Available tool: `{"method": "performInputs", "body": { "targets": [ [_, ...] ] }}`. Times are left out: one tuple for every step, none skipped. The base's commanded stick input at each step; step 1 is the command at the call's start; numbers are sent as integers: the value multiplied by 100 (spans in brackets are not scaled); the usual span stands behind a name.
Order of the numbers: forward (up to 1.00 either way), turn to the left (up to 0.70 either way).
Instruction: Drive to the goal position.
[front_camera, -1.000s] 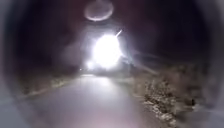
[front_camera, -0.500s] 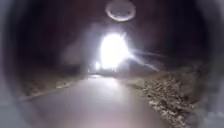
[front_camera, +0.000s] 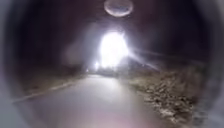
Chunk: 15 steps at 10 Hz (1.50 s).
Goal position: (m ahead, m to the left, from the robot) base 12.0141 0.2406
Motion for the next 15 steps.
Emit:
{"method": "performInputs", "body": {
  "targets": [
    [100, 0],
    [100, 0],
    [100, 0],
    [100, 0],
    [100, 0],
    [100, 0],
    [100, 0],
    [100, 0],
    [100, 0],
    [100, 0],
    [100, 0],
    [100, 0],
    [100, 0],
    [100, 0],
    [100, 0]
  ]
}}
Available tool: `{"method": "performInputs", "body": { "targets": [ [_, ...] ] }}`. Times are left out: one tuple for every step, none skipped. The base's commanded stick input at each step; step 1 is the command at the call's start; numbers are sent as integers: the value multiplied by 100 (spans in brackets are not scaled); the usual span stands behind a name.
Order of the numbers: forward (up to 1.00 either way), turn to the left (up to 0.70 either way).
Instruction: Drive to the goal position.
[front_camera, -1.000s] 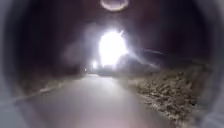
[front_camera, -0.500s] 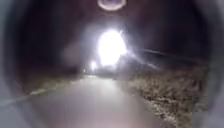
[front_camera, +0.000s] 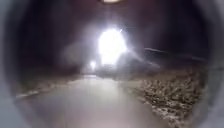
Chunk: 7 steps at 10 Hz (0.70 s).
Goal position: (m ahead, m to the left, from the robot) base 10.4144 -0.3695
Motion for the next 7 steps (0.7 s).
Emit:
{"method": "performInputs", "body": {
  "targets": [
    [100, 0],
    [100, 0],
    [100, 0],
    [100, 0],
    [100, 0],
    [100, 0],
    [100, 0]
  ]
}}
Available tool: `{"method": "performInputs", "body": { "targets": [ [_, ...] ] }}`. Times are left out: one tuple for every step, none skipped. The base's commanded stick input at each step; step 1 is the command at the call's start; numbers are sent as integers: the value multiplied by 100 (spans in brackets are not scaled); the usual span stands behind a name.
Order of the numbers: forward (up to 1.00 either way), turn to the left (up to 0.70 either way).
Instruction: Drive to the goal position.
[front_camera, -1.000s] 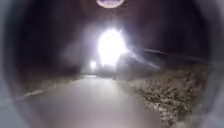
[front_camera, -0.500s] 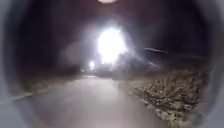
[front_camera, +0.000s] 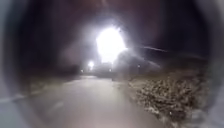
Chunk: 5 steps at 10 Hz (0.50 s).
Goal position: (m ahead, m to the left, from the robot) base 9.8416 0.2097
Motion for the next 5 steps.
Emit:
{"method": "performInputs", "body": {
  "targets": [
    [100, 0],
    [100, 0],
    [100, 0],
    [100, 0],
    [100, 0]
  ]
}}
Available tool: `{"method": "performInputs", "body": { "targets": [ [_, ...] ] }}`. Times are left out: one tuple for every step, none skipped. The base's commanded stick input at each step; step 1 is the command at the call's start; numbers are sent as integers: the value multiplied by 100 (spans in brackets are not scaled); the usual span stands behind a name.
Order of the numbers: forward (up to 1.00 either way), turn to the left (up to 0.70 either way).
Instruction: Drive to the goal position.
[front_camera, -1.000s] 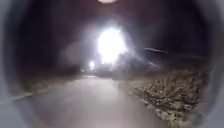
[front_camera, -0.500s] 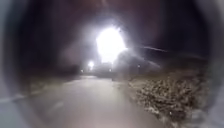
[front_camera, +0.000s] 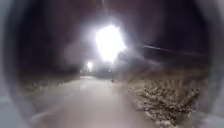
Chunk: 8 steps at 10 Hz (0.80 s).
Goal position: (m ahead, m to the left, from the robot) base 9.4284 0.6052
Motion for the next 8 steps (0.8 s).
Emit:
{"method": "performInputs", "body": {
  "targets": [
    [100, 0],
    [100, 0],
    [100, 0],
    [100, 0],
    [100, 0],
    [100, 0],
    [100, 0],
    [100, 0]
  ]
}}
